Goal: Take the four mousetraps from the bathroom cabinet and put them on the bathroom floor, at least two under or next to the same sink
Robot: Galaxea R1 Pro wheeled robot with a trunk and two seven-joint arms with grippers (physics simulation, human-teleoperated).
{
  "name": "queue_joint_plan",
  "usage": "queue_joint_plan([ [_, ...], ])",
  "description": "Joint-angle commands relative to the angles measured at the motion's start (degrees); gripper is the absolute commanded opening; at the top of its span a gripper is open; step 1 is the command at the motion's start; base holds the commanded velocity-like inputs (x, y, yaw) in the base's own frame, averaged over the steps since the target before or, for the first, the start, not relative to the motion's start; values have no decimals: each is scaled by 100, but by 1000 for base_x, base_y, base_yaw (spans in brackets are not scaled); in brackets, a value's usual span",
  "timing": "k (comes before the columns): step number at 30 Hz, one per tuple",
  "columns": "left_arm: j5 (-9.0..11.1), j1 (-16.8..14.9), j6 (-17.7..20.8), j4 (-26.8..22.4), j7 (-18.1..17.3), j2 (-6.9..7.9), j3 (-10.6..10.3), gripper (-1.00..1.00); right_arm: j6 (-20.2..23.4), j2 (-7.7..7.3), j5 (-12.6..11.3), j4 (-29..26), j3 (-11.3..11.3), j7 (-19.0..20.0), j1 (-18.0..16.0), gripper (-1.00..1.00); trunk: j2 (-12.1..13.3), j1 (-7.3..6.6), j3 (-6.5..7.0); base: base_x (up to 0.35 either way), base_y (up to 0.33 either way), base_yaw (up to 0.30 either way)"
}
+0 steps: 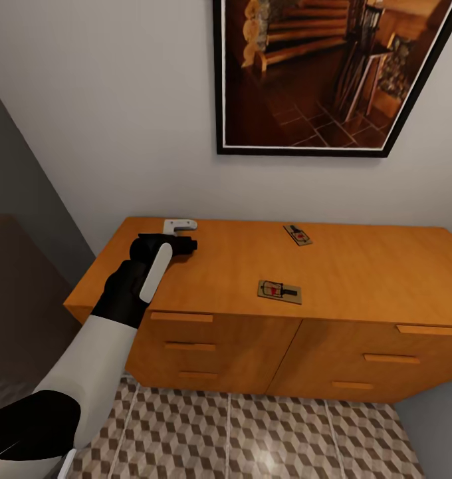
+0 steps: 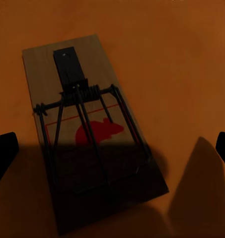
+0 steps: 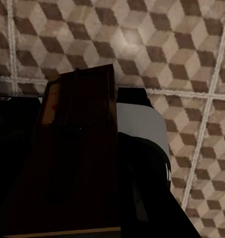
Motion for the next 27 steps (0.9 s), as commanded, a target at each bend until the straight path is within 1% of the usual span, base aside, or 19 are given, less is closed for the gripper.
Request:
queue_joint_plan([
  [1, 117, -2, 5, 350, 57, 3, -7, 100, -19, 1, -15, 6, 31, -12, -3, -100, -2, 0, -8, 0, 0, 0],
  [4, 116, -2, 4, 362, 57, 4, -7, 100, -19, 1, -15, 6, 31, -12, -3, -100, -2, 0, -13, 0, 0, 0],
  [5, 114, -2, 4, 361, 57, 4, -7, -100, -19, 1, -15, 6, 31, -12, -3, -100, -2, 0, -13, 0, 0, 0],
  [27, 109, 25, 4, 358, 57, 3, -7, -100, -19, 1, -15, 8, 31, -12, -3, -100, -2, 0, -15, 0, 0, 0],
])
